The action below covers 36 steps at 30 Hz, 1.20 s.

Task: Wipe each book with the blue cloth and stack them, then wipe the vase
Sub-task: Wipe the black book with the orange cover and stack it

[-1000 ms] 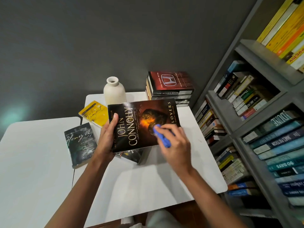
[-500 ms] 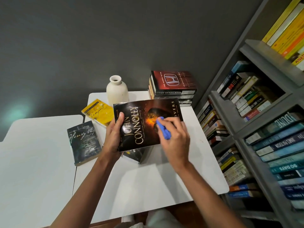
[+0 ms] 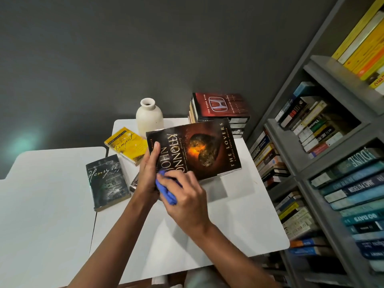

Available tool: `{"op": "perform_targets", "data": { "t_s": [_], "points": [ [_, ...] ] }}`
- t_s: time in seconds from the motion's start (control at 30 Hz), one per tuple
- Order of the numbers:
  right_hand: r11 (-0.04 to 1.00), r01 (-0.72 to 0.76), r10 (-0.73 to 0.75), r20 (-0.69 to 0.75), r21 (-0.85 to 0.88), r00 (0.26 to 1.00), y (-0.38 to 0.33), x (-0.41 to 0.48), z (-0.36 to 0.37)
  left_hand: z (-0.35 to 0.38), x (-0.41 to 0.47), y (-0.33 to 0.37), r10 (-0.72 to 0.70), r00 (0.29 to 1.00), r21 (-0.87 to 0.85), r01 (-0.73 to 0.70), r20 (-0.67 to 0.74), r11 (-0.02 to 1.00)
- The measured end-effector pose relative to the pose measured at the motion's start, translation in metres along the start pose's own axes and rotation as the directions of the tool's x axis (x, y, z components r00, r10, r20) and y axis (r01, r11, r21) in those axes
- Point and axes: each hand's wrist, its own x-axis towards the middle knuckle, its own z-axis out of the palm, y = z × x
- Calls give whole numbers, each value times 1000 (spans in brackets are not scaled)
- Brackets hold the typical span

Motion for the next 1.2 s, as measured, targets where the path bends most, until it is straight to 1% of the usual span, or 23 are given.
{"op": "perform_targets", "data": {
  "t_s": [0.07,0.1,0.17,0.23,0.3,0.37,0.43,0.53,0.6,0.67,0.77,0.8,0.87,0.97,1.03,1.07,1.17,1.2],
  "points": [
    [1000,-2,2,-5,7,1000,15,2,-7,-2,0,0,-20,1000,-4,21,17,1000],
    [999,-37,37,-32,-4,999,27,6,-13,-5,0,1,-25,999,11,25,25,1000],
    [986,-159,155,-87,-41,984,54,18,-28,-11,1,2,-28,999,51,26,33,998],
    [964,-255,247,-103,-76,964,74,38,-38,-15,0,4,-35,998,84,30,57,996],
    [956,-282,273,-98,-88,957,81,59,-42,-15,-1,5,-58,994,106,48,95,993],
    [966,-236,229,-79,-108,970,74,69,-42,-14,-2,7,-74,991,119,60,116,991],
    [985,-125,122,-29,-117,992,57,59,-38,-14,0,11,-73,990,122,59,118,991],
    [999,38,-35,90,-34,995,33,23,-32,-20,5,16,-68,989,146,49,129,988],
    [996,86,-85,142,-4,986,31,17,-32,-23,6,18,-82,986,169,56,148,984],
    [998,56,-52,123,-28,991,41,33,-32,-26,6,19,-87,982,184,56,166,981],
    [992,-88,89,11,-85,996,61,66,-33,-26,6,20,-107,974,211,64,199,975],
    [990,-105,105,-9,-89,994,62,70,-32,-26,7,21,-108,973,212,64,206,975],
    [996,-50,51,0,-78,999,48,62,-27,-25,8,22,-108,972,206,64,209,977],
    [995,97,-98,124,15,987,21,26,-19,-26,8,22,-95,971,225,45,218,973],
    [992,122,-126,167,38,978,24,23,-19,-27,7,19,-92,971,251,35,221,967],
    [994,104,-106,154,17,982,33,30,-19,-27,7,18,-90,972,258,32,218,966],
    [995,-67,70,39,-70,997,62,59,-19,-25,5,15,-106,972,272,46,212,961],
    [992,-98,99,16,-80,995,65,63,-19,-24,6,15,-112,971,273,52,210,960]
  ]
}}
